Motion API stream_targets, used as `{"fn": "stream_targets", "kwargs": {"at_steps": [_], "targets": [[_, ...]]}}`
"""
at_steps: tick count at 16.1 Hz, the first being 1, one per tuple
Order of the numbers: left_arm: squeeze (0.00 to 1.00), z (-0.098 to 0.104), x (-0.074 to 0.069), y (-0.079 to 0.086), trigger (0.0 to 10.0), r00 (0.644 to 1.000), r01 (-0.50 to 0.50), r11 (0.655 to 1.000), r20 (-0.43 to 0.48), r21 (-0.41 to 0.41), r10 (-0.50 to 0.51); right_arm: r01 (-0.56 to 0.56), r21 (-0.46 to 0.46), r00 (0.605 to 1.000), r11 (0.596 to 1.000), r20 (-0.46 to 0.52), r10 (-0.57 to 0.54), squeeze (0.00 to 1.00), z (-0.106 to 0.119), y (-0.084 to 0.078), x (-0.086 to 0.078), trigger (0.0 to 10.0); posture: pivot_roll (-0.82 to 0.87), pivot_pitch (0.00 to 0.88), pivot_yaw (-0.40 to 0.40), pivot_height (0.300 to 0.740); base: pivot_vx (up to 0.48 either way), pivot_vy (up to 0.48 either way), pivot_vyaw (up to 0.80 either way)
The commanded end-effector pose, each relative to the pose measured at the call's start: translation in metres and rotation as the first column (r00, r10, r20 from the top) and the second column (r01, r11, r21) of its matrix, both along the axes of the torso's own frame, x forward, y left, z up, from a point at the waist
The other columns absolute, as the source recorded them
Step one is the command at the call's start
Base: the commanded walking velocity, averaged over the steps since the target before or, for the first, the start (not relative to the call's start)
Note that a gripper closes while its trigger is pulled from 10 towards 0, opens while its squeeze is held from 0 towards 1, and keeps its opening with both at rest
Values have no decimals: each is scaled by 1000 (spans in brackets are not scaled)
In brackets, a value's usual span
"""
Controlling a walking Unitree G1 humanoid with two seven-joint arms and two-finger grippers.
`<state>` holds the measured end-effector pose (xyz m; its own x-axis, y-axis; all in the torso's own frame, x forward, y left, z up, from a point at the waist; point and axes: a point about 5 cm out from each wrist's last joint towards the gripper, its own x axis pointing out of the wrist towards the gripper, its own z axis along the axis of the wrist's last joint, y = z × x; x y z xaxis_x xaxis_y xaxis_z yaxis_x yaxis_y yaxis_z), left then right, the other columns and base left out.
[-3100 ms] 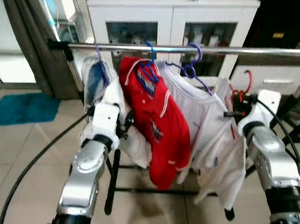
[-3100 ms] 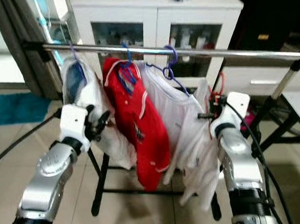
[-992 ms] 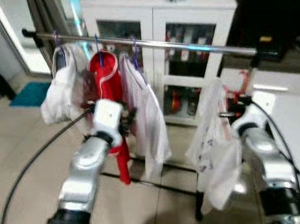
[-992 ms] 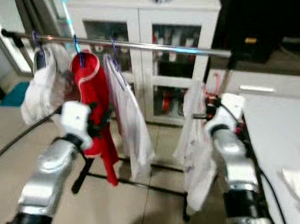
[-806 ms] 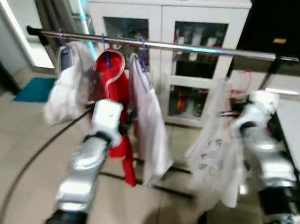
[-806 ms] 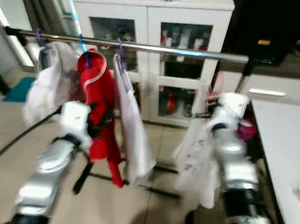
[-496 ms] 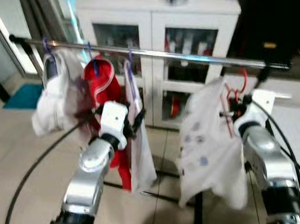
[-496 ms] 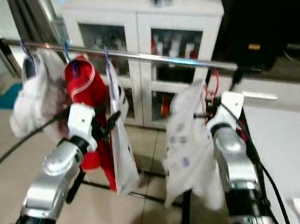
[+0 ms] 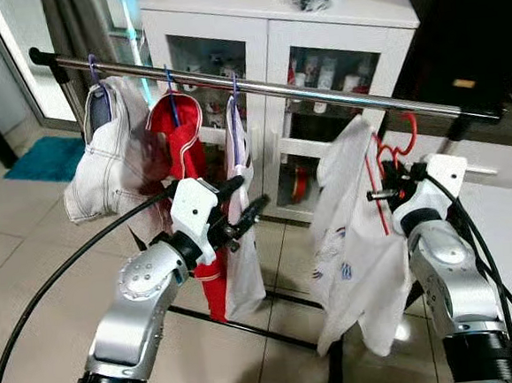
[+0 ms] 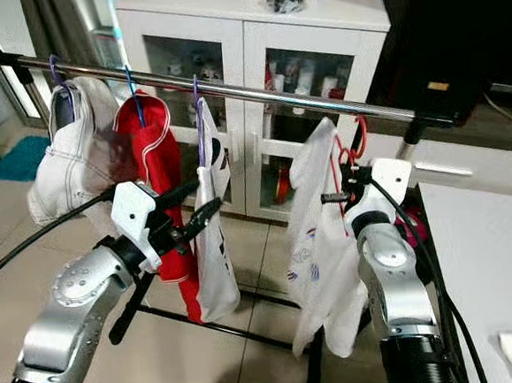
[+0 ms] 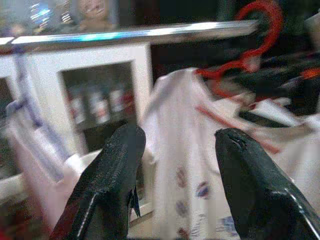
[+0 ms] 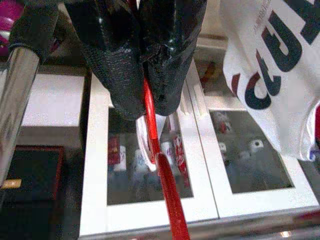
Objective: Hang hanger
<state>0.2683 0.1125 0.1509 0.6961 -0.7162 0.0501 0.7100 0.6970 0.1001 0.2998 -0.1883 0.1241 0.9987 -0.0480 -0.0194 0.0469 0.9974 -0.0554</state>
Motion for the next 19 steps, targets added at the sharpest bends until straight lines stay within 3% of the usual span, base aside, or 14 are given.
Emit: {"fn": "stream_targets", "kwargs": {"at_steps": [1, 2, 6, 11, 19], "targets": [[0, 6, -7, -8, 10000, 993, 117, 993, -26, -28, -118, 1, -2, 997, 1000, 80, -1, 0, 19, 0, 5, 10000, 22, 0, -49, 740, 0, 0, 0], [0, 9, -9, -10, 10000, 984, 173, 985, -39, -24, -174, -8, -44, 998, 999, 55, 10, 0, 22, 3, 10, 10000, 22, 0, -49, 740, 0, 0, 0], [0, 23, -7, -10, 10000, 976, 215, 976, -16, -40, -216, -42, -114, 999, 993, -34, 38, 0, 26, 11, 25, 10000, 26, 0, -48, 740, 0, 0, 0], [0, 27, -10, -12, 10000, 967, 250, 967, -31, -46, -251, -50, -101, 996, 994, -79, 42, 0, 38, 21, 52, 10000, 32, 0, -48, 740, 0, 0, 0], [0, 27, -11, -10, 10000, 968, 246, 968, -38, -40, -248, -91, -98, 969, 991, -239, 66, 0, 22, 29, 67, 10000, 45, 0, -51, 740, 0, 0, 0]]}}
